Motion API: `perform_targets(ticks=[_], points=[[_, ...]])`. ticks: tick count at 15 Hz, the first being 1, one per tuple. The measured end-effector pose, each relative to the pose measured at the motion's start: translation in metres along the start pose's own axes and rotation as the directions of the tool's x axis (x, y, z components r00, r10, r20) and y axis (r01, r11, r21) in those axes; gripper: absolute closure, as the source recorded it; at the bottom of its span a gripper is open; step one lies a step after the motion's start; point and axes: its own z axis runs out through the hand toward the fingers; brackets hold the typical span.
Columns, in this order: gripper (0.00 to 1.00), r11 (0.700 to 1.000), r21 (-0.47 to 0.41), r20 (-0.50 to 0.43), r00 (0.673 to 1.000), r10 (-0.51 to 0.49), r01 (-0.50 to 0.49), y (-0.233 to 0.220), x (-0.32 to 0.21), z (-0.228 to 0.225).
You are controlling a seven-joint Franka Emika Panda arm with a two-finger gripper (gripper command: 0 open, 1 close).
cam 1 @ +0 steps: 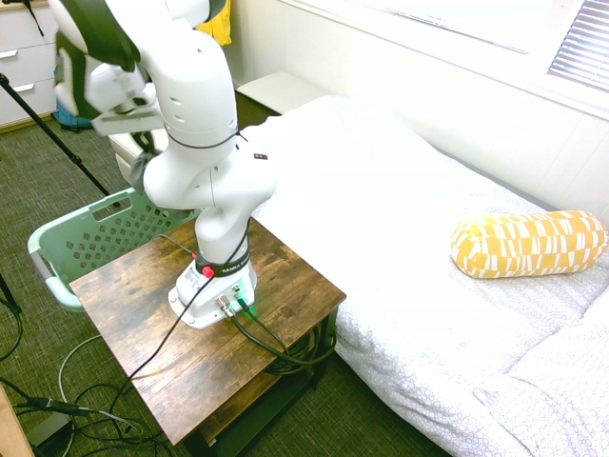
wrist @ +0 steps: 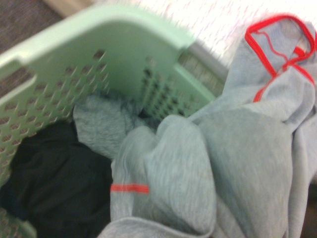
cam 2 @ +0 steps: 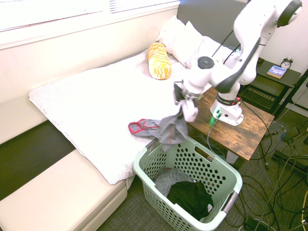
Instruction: Put my clothes in the laundry bag
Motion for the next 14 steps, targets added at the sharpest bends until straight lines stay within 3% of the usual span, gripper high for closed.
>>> perform_targets(ticks=[2,3,10,11,14], points=[[1.00,1.000,0.002,-0.018,1.000,-0.018,0.018,0.042,-0.096,-0.027],[1.00,0.999,0.023,-0.040,0.999,-0.024,0.025,0.054,-0.117,-0.039],[1.00,1.000,-0.022,-0.014,1.000,0.009,-0.009,0.044,-0.108,-0.029],[0.00,1.000,-0.029,-0.008,1.000,0.007,-0.007,0.042,-0.108,-0.028],[0.00,0.999,-0.045,0.012,1.000,-0.006,0.006,0.036,-0.112,-0.027]])
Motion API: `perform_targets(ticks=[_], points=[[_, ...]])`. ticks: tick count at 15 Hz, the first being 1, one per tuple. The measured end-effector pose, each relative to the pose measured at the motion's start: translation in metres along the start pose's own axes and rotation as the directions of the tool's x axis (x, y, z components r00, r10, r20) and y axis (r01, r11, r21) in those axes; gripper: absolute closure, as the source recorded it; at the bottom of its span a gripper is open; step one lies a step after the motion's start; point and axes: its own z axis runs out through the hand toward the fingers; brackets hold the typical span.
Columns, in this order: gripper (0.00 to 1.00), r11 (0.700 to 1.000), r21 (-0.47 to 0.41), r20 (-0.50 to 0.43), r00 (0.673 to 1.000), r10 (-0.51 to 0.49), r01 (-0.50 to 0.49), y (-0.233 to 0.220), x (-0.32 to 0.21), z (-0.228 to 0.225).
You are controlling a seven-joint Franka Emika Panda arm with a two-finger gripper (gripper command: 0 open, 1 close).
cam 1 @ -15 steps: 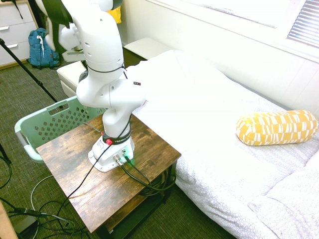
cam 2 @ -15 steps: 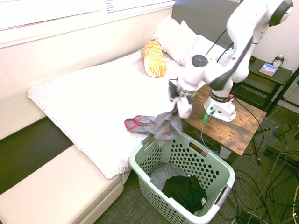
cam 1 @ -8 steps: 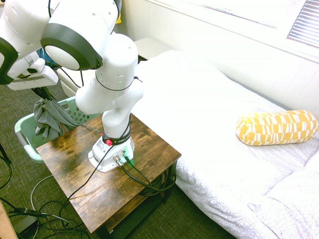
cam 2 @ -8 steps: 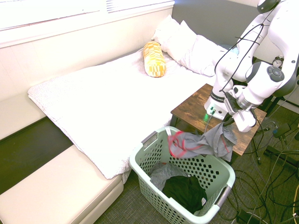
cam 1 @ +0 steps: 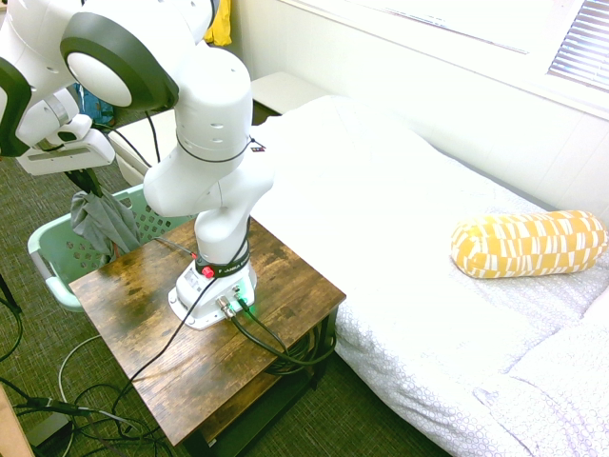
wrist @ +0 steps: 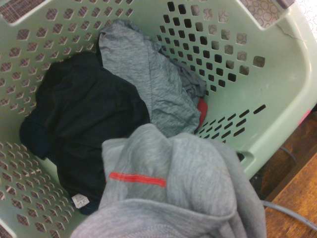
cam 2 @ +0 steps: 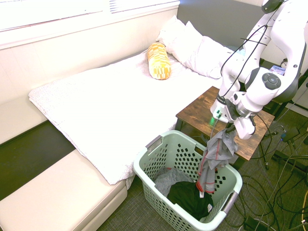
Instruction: Put my clothes in the laundry bag
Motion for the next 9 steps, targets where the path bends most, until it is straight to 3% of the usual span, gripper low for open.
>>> perform_targets(ticks=[6,9], points=[[0.00,1.000,-0.012,0.003,1.000,0.007,-0.007,-0.004,0.004,0.003],[0.00,0.998,-0.025,-0.017,0.999,0.050,-0.050,-0.016,0.033,0.012]])
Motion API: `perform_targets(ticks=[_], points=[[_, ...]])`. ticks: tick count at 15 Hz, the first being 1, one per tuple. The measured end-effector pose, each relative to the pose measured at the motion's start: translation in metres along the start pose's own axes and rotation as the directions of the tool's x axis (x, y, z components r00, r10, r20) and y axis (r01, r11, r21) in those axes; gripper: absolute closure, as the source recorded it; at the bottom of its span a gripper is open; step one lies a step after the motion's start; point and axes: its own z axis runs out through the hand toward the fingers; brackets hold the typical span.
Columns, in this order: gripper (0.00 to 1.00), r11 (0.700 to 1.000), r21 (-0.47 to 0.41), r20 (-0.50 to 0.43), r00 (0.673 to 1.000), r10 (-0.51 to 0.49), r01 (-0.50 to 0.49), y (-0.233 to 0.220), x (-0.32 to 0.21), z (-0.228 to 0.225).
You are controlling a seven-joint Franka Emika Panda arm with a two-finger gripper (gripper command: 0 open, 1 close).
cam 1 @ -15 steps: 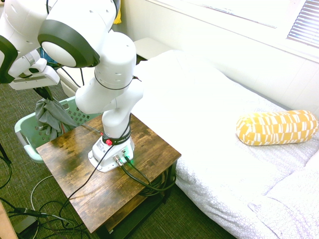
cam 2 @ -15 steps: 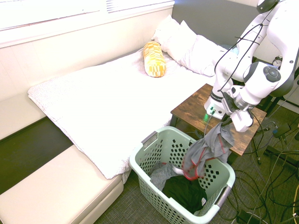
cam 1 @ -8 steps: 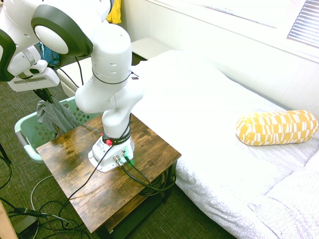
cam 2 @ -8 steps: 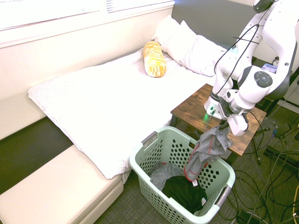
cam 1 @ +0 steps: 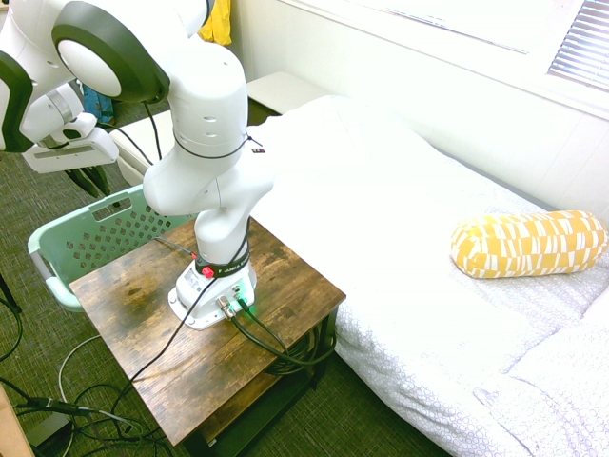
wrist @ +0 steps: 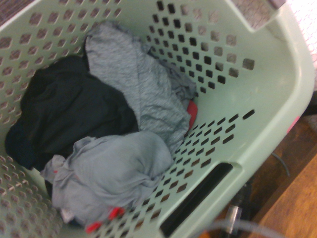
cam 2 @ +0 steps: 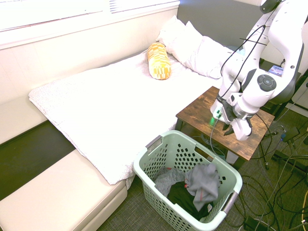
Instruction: Put my clothes in the laundry bag
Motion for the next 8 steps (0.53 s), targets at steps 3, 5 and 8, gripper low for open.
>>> perform_targets(ticks=[3,5,8], points=[[0.00,0.994,-0.011,-0.014,0.994,0.110,-0.110,-0.016,0.088,0.010],[0.00,0.977,-0.017,-0.028,0.977,0.211,-0.211,-0.003,0.170,0.014],[0.00,0.932,-0.005,-0.081,0.929,0.360,-0.362,0.053,0.283,-0.009]])
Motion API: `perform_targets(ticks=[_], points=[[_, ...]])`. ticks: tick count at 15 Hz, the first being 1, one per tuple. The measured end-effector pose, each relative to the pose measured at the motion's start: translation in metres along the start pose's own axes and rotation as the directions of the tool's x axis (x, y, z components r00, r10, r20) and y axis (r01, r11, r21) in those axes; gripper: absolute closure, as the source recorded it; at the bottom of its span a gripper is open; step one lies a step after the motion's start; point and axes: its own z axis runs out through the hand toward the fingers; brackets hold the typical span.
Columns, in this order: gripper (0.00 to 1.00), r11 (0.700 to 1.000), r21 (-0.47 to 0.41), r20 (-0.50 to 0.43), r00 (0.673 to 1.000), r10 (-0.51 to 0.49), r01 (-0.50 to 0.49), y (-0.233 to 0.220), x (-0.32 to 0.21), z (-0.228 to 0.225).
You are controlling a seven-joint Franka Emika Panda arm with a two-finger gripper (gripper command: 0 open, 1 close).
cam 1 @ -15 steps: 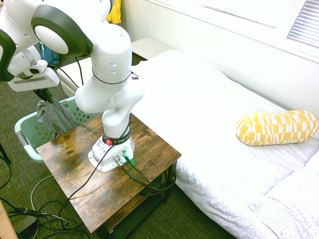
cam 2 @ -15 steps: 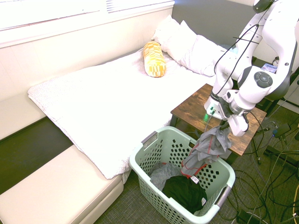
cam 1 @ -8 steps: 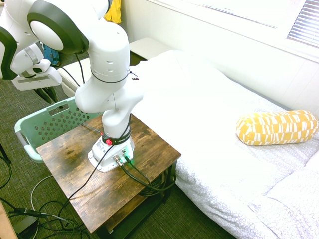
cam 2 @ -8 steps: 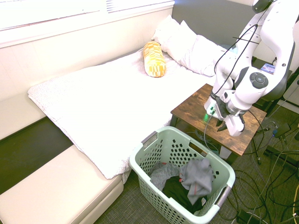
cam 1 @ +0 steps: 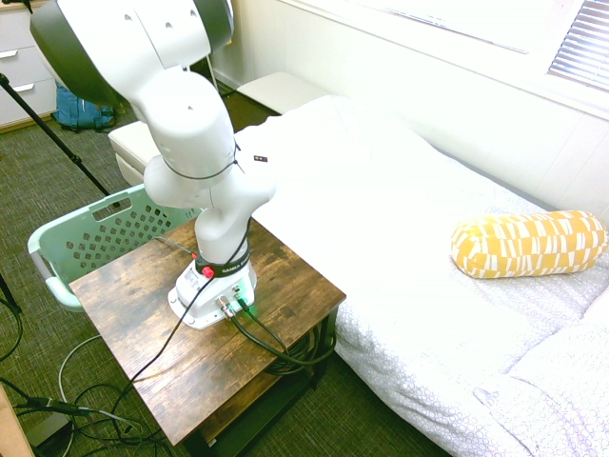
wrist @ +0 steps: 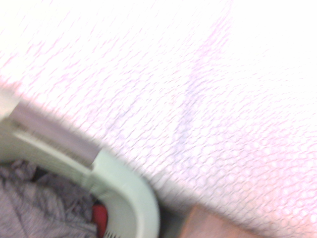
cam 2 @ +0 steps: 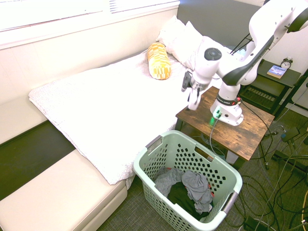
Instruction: Put my clothes in the laundry bag
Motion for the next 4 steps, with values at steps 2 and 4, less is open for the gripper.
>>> perform_targets(ticks=[2,4], points=[[0.00,0.995,-0.002,-0.013,0.995,0.095,-0.095,0.028,0.082,-0.022],[0.00,0.986,0.001,-0.002,0.986,0.167,-0.167,0.073,0.145,-0.031]])
